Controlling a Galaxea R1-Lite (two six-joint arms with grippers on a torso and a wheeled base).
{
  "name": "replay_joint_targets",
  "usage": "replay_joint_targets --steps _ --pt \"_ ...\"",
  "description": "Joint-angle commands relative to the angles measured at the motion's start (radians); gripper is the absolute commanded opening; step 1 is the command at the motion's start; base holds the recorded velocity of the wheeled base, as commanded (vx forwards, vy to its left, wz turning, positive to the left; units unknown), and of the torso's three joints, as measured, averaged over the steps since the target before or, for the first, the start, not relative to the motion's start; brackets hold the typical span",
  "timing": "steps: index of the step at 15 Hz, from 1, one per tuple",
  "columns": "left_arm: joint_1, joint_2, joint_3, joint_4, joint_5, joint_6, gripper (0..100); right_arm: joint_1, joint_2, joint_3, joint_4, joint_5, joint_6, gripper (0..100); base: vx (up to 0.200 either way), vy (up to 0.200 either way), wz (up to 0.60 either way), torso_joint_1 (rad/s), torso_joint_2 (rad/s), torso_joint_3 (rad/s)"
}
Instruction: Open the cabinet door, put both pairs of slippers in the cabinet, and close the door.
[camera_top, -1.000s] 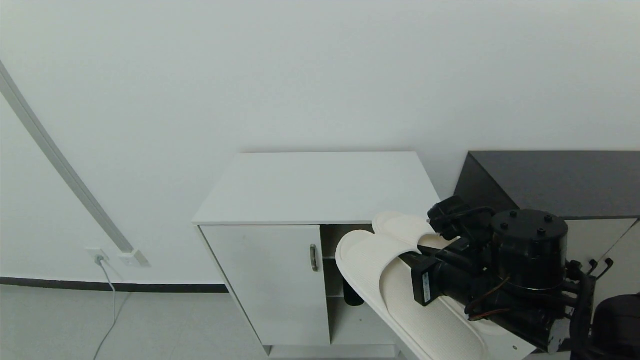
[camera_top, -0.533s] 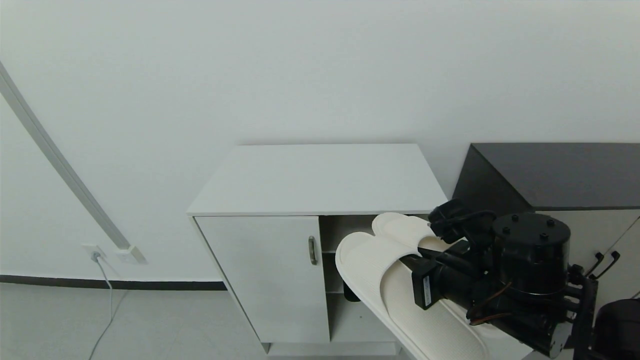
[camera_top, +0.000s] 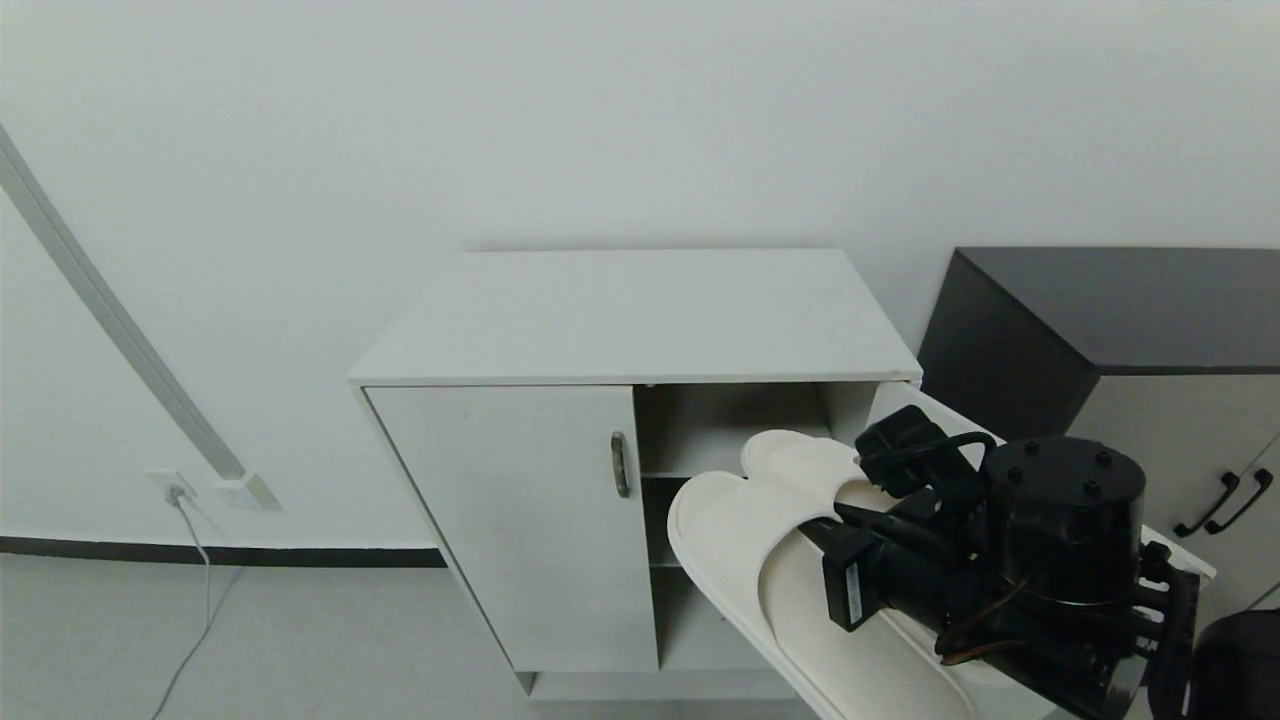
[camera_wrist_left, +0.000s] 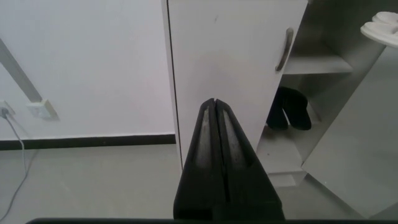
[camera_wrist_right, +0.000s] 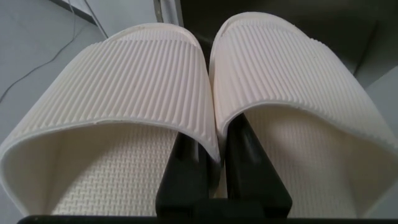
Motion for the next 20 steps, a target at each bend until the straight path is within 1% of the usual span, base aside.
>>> replay_joint_targets --steps 1,12,20 --pt "0.0 0.001 0.0 0.0 0.0 0.0 0 0.002 0.0 0.001 -0.002 0.0 0.0 0 0.0 0.0 0.0 -0.222 0.54 0.305" --pt "0.0 0.001 0.0 0.0 0.0 0.0 0 0.0 0.001 0.008 -0.003 0.002 -0.017 0 0.0 0.0 0.0 -0.192 0.51 0.319" --pt "0.0 0.001 0.0 0.0 0.0 0.0 0 0.0 0.003 0.01 -0.005 0.003 -0.02 0 0.0 0.0 0.0 -0.117 0.46 0.34"
